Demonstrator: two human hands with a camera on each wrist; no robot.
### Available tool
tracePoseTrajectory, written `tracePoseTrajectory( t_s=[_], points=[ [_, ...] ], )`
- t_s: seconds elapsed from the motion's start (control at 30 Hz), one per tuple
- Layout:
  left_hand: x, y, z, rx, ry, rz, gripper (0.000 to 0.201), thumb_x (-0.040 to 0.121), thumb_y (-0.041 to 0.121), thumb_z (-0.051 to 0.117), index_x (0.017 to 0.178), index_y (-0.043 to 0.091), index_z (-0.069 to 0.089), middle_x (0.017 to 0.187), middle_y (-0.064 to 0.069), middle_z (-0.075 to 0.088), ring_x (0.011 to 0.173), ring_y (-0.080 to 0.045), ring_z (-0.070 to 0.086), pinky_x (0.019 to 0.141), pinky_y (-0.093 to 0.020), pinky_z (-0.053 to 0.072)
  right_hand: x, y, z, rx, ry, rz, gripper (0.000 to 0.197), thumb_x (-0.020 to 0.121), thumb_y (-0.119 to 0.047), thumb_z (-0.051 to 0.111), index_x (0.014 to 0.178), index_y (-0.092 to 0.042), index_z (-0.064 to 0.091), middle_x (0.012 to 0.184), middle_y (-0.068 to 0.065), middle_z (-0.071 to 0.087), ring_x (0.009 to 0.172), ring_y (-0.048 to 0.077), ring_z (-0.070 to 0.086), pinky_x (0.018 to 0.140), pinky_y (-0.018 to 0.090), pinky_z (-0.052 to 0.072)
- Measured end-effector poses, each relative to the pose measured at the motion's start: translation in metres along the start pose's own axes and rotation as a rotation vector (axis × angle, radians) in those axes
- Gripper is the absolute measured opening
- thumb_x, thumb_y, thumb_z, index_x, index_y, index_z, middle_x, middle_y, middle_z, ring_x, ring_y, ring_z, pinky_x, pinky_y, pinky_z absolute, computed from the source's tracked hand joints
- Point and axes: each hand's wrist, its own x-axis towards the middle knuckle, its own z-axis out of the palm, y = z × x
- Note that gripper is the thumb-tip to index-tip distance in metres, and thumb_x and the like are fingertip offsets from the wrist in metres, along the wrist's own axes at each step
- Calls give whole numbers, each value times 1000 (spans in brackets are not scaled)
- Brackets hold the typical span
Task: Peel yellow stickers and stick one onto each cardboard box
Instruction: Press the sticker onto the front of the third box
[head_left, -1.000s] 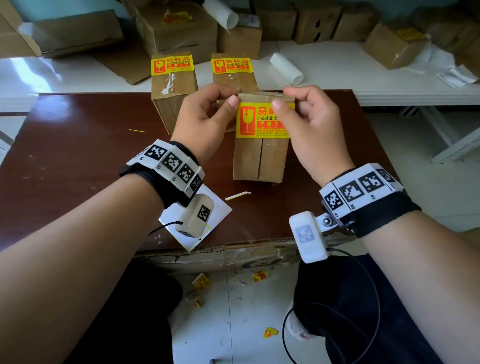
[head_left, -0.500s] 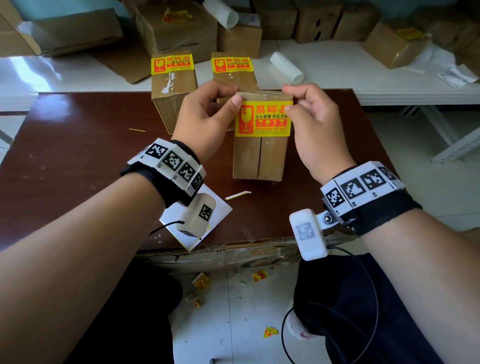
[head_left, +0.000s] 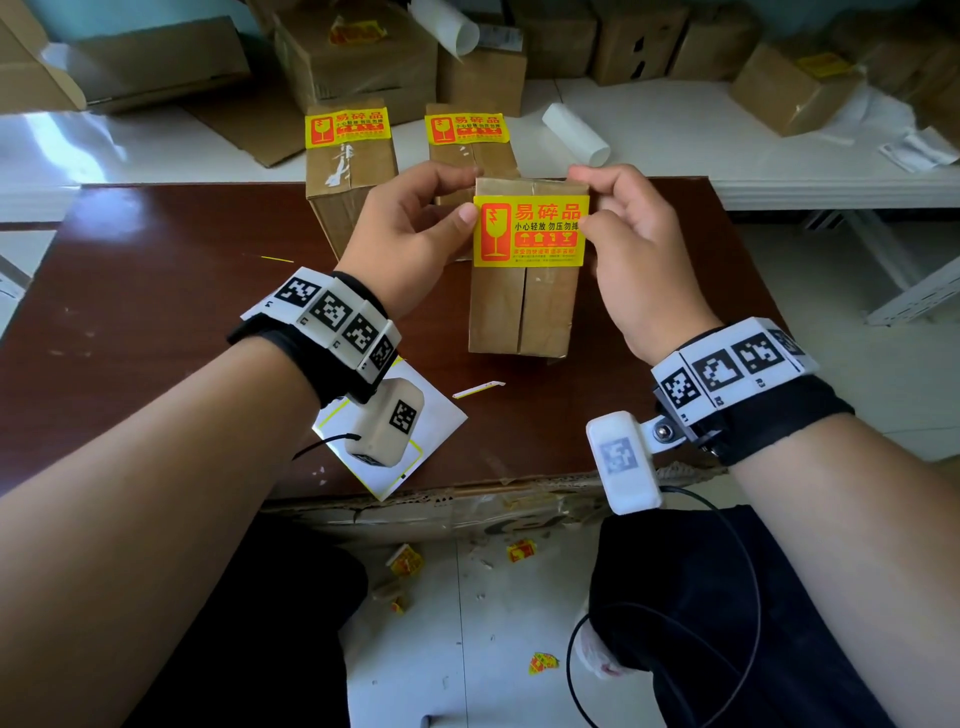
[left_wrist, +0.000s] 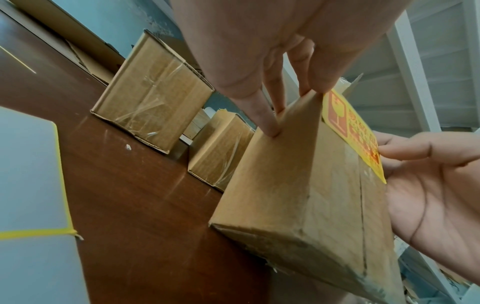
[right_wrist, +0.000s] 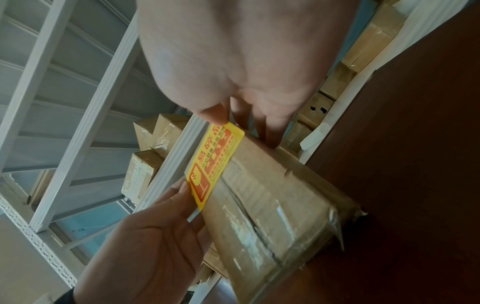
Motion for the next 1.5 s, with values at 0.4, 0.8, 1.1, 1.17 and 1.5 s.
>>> tracePoseTrajectory(
  t_s=[0.4,0.8,1.1,1.17,1.5],
  points=[
    [-2,2,-7,42,-81,-8,55,91,-7,64,145,-4,54,149,-12,59,130,-22,66,96,-28,58,0,-2,-2,4,-77,52,59,93,16,46,142,-15,54,132,7,73,99,-4,70,76,13,53],
    [-5,8,-11,104,-158,-20,76,80,-1,70,152,-1,46,154,-9,56,140,-21,58,112,-43,53,-1,-3,-3,-47,-85,44,65,91,23,48,140,-20,54,133,-4,72,111,0,70,80,14,53],
    [-6,9,11,163,44,46,36,89,18,80,117,14,58,118,-1,74,107,-12,74,84,-31,63,-4,-3,8,-12,31,-52,34,103,-16,68,136,-15,59,128,3,74,118,11,74,100,35,63],
    [-5,9,14,218,58,69,41,89,22,84,117,16,56,120,-1,73,107,-9,74,85,-28,63,-4,-3,9,-29,27,-56,38,100,-16,71,135,-18,57,127,0,73,118,11,74,100,37,64],
    [-8,12,13,227,9,51,48,81,17,73,124,19,52,125,5,66,113,-4,68,88,-26,60,-6,-5,-1,-65,-126,-6,63,90,7,71,139,-24,48,139,2,69,127,11,70,109,38,59]
  ],
)
